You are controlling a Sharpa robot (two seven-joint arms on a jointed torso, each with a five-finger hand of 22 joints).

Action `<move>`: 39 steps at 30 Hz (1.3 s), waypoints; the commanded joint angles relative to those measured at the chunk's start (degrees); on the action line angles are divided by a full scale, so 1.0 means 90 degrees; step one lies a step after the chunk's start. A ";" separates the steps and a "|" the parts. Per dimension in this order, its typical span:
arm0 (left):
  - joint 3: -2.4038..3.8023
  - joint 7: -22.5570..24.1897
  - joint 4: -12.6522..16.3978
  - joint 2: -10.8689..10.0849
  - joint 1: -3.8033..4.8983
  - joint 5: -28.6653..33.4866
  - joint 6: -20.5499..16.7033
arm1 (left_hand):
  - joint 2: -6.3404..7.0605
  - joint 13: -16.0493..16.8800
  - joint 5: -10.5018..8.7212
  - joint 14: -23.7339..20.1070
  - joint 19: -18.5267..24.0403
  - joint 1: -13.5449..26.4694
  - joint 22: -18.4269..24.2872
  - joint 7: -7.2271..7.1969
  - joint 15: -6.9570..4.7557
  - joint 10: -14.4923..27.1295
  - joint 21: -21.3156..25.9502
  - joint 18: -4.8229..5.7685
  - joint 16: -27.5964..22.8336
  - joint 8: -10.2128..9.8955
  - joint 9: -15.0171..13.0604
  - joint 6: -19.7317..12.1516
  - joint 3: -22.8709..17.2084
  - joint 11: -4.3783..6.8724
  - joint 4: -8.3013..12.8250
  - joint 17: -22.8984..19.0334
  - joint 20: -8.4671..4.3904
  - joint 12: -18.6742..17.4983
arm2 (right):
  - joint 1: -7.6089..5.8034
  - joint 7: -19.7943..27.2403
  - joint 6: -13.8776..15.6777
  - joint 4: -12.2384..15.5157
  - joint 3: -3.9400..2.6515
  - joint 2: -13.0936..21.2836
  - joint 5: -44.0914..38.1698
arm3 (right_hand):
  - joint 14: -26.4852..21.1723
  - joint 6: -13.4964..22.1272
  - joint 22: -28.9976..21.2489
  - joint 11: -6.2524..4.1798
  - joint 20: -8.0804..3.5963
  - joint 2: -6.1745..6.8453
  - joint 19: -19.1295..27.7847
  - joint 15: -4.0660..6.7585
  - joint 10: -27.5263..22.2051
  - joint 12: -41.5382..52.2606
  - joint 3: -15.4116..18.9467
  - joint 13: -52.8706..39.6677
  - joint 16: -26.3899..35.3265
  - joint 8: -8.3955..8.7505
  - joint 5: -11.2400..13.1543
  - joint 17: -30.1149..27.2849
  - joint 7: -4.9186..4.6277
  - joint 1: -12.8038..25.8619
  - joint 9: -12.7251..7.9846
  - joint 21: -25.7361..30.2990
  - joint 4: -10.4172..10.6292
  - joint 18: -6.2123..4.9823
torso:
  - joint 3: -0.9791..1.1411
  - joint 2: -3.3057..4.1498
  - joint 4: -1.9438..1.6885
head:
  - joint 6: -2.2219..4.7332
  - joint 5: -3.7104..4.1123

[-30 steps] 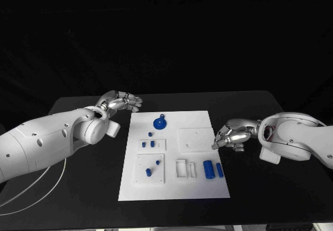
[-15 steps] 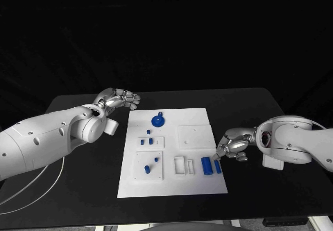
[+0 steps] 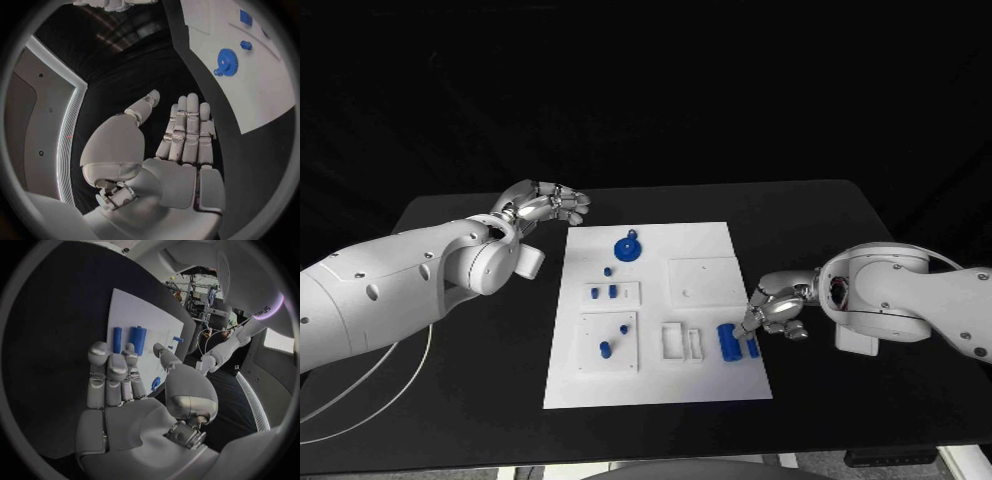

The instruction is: Assemble the parts on the task board

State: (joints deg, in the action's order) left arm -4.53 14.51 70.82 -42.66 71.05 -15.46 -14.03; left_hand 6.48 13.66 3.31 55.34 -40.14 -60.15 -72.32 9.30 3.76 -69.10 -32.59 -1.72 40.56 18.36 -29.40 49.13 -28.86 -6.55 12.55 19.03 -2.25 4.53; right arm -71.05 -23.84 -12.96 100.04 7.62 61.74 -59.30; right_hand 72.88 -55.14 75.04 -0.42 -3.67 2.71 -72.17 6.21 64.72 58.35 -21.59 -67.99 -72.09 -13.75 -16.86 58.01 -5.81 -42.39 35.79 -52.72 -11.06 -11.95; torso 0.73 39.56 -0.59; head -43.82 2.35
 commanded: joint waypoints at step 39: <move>0.0002 0.0037 0.0045 -0.0023 0.0002 0.0047 0.0027 | -0.0024 0.0011 0.0006 0.0037 0.0018 0.0064 -0.0019 0.0007 0.0018 0.0064 0.0037 0.0033 -0.0060 0.0013 0.0004 -0.0074 0.0016 -0.0001 -0.0044 0.0029 0.0049 -0.0028 | 0.0197 -0.0647 0.0351 -0.0247 0.0245 -0.0921 0.0056 | 0.0013 0.0029 0.0109 0.0029 -0.0039 -0.0043 0.0081 0.0013 -0.0020 0.0047 0.0110 -0.0029 0.0072 0.0128 0.0313 0.0118 -0.0055 0.0183 -0.0060 -0.0088 -0.0267 -0.0339 | -0.0011 0.0004 -0.0002 | -0.0118 -0.0132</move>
State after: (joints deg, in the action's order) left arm -4.54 14.41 71.04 -42.93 71.05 -15.34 -14.05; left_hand 6.48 13.69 3.31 55.34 -40.02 -60.15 -72.41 9.51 3.76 -69.10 -32.59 -1.72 40.34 18.36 -29.40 48.92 -28.72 -6.55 12.41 19.21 -2.14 4.53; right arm -69.57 -28.97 -9.36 97.88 9.71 53.65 -59.63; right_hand 72.97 -54.90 75.04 -0.41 -3.87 2.64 -71.53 6.10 64.71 58.53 -20.65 -68.16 -71.84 -13.03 -14.20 59.01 -5.97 -41.11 35.55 -53.19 -13.13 -11.82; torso 0.66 39.58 -0.62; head -44.88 1.18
